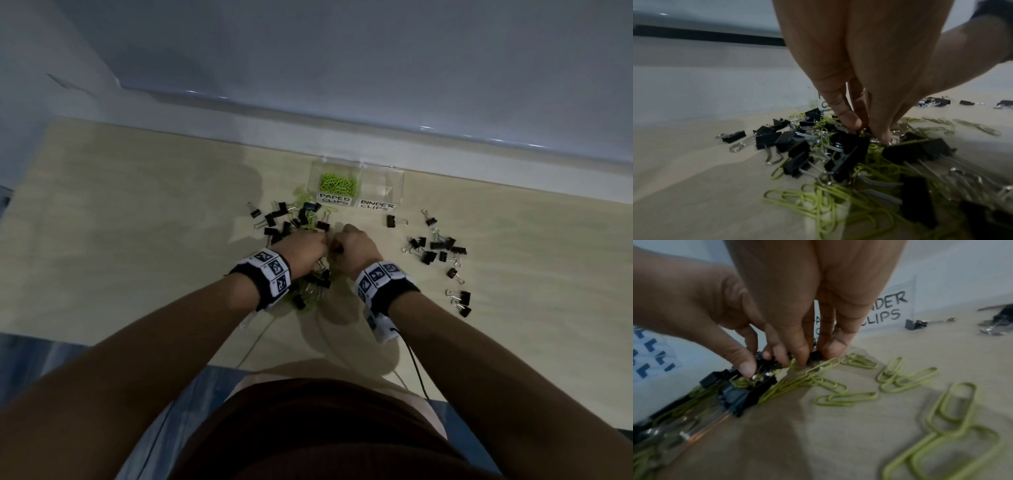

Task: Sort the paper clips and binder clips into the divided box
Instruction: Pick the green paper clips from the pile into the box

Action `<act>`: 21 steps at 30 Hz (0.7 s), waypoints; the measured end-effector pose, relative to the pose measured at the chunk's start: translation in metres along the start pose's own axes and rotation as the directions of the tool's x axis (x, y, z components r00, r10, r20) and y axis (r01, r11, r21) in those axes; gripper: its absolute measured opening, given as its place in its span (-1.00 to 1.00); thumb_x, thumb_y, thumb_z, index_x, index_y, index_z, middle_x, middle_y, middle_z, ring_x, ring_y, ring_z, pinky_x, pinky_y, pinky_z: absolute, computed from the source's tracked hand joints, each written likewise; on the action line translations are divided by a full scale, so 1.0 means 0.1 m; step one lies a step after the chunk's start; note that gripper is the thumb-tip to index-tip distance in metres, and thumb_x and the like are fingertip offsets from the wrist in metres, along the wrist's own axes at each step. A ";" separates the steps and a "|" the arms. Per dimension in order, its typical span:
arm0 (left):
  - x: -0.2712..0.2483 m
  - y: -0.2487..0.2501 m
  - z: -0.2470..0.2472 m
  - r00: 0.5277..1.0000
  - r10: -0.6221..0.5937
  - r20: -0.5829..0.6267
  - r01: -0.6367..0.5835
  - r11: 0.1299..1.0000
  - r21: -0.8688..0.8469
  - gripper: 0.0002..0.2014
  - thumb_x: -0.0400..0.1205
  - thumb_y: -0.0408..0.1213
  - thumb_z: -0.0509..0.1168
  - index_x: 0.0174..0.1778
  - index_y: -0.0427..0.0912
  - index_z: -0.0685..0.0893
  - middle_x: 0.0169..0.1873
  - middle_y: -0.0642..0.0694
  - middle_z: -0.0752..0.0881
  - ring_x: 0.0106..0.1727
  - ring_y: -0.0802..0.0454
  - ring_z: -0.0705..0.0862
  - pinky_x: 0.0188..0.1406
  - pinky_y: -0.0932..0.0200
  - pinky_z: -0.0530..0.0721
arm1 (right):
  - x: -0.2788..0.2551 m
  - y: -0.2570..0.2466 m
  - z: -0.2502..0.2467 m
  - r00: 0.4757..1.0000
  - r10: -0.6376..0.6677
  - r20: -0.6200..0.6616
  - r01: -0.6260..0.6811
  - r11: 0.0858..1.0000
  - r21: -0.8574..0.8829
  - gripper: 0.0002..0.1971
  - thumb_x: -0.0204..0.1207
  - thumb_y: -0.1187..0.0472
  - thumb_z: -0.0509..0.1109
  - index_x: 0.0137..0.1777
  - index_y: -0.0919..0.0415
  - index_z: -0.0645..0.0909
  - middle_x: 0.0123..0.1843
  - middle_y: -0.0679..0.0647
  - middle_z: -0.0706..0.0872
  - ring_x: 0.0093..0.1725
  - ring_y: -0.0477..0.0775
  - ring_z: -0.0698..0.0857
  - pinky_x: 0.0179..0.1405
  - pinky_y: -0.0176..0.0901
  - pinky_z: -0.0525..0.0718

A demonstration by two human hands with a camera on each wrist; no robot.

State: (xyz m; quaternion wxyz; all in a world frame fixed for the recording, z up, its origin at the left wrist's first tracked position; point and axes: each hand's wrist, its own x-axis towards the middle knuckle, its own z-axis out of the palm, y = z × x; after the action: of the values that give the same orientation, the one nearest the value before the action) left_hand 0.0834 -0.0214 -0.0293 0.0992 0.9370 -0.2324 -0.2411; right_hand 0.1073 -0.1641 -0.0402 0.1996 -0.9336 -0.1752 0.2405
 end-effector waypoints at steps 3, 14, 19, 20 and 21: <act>-0.01 -0.04 0.04 1.000 0.014 -0.007 -0.014 1.000 0.024 -0.79 0.55 -0.48 0.26 0.09 -0.33 0.65 0.08 -0.23 0.59 0.10 -0.20 0.58 0.12 -0.08 0.57 | -0.05 0.08 -0.08 0.990 0.105 -0.090 -0.087 0.979 0.185 -0.92 0.37 0.27 0.42 -0.17 0.17 0.72 -0.08 0.16 0.66 -0.08 0.17 0.66 -0.09 -0.15 0.62; -0.24 -0.27 -0.01 0.903 -0.305 -0.304 0.082 0.814 -0.575 -0.91 0.53 -0.29 0.41 -0.13 -0.15 0.62 -0.21 0.05 0.68 -0.20 0.13 0.64 -0.15 0.20 0.63 | -0.48 0.98 -0.42 0.833 0.401 -0.380 -0.326 0.912 0.249 -0.85 0.39 0.28 0.43 -0.05 0.27 0.69 0.03 0.27 0.66 -0.03 0.30 0.67 -0.01 -0.03 0.66; -0.57 -0.67 0.09 0.791 -0.488 -0.369 0.240 0.802 -0.547 -0.89 0.56 -0.28 0.39 -0.09 -0.20 0.61 -0.14 -0.09 0.71 -0.15 -0.01 0.65 -0.11 0.09 0.65 | -0.60 0.67 -0.16 0.945 0.110 -0.309 -0.117 0.993 -0.006 -0.80 0.40 0.22 0.43 0.02 0.17 0.67 0.07 0.13 0.63 0.07 0.20 0.59 0.14 0.11 0.62; -0.63 -0.73 0.15 0.795 -0.493 -0.354 0.283 0.817 -0.503 -0.88 0.57 -0.25 0.38 -0.07 -0.20 0.61 -0.12 -0.11 0.72 -0.11 -0.05 0.66 -0.07 0.03 0.66 | -0.61 0.56 -0.08 0.964 0.053 -0.261 -0.064 0.997 -0.035 -0.80 0.39 0.19 0.43 0.02 0.13 0.66 0.04 0.08 0.64 0.05 0.17 0.59 0.12 0.13 0.62; -0.69 -0.77 0.20 0.799 -0.494 -0.344 0.313 0.829 -0.463 -0.87 0.58 -0.22 0.36 -0.06 -0.19 0.62 -0.09 -0.13 0.71 -0.04 -0.09 0.65 -0.03 -0.01 0.65 | -0.61 0.45 -0.01 0.978 -0.002 -0.210 -0.011 0.998 -0.060 -0.81 0.40 0.16 0.42 0.01 0.10 0.66 0.02 0.04 0.64 0.03 0.15 0.59 0.09 0.15 0.61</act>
State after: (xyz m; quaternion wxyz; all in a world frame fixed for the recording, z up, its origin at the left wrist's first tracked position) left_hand 0.0500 0.0777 -0.0423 0.2762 0.9565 0.0581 -0.0739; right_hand 0.0677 -0.2286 -0.0364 0.1878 -0.9599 -0.1581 0.1357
